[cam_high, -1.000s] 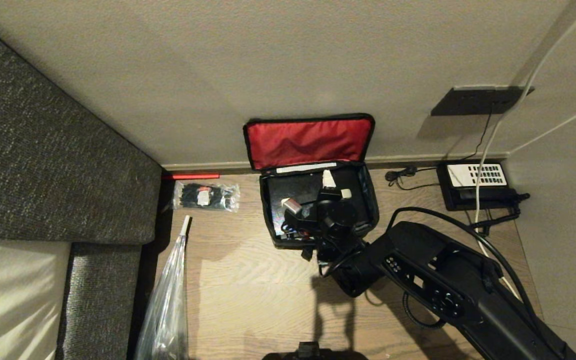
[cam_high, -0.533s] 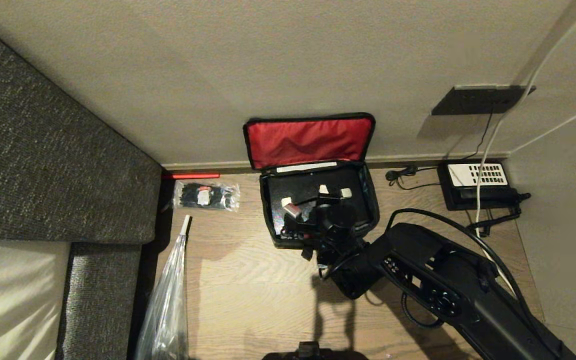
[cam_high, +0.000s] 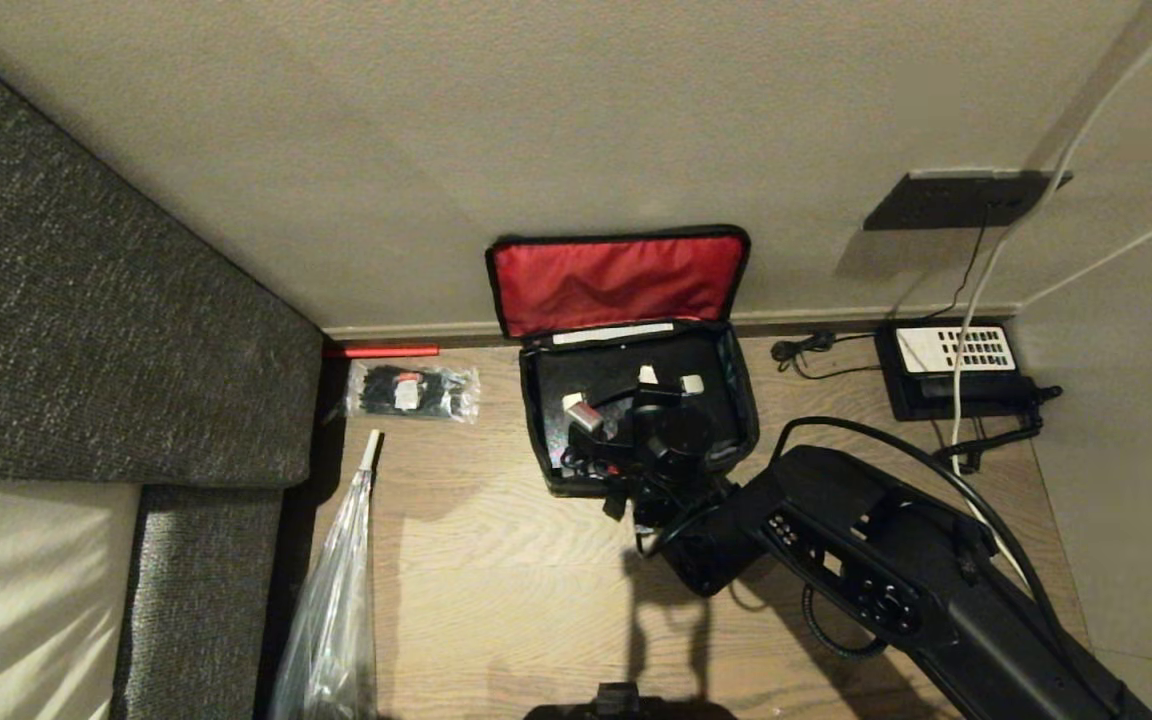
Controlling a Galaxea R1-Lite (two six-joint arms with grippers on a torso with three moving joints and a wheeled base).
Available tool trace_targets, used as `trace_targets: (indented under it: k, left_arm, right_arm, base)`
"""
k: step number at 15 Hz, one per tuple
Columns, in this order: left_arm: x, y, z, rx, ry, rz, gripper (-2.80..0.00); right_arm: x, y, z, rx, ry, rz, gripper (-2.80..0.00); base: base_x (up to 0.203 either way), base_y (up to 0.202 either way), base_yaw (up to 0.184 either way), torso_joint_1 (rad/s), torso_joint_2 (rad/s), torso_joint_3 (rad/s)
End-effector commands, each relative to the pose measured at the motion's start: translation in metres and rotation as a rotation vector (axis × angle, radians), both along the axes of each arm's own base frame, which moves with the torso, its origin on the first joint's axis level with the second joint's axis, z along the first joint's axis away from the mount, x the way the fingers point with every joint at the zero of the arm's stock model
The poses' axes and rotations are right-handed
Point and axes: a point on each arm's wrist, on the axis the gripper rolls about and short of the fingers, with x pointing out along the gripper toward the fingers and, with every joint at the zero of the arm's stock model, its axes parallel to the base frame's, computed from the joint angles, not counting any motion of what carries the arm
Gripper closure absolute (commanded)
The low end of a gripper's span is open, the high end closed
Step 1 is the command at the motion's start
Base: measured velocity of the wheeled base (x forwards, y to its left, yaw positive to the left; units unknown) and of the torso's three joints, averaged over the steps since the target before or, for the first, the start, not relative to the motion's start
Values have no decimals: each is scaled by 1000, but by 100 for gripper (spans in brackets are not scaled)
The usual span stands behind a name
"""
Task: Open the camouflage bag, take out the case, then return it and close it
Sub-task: Grip the handle
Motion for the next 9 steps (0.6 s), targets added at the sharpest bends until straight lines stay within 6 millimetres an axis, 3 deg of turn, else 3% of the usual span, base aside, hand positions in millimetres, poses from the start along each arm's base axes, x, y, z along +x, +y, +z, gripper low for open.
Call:
trace_targets:
  k: [1, 9]
  left_arm:
    - [0, 0, -1, 0, 0, 1, 0]
    - [0, 0, -1, 0, 0, 1, 0]
  right_arm:
    - [0, 0, 3, 0, -10, -5, 0]
    - [-4, -1, 3, -9, 6, -5, 0]
  base:
    - [0, 0, 0, 0, 0, 0]
    - [0, 0, 0, 0, 0, 0]
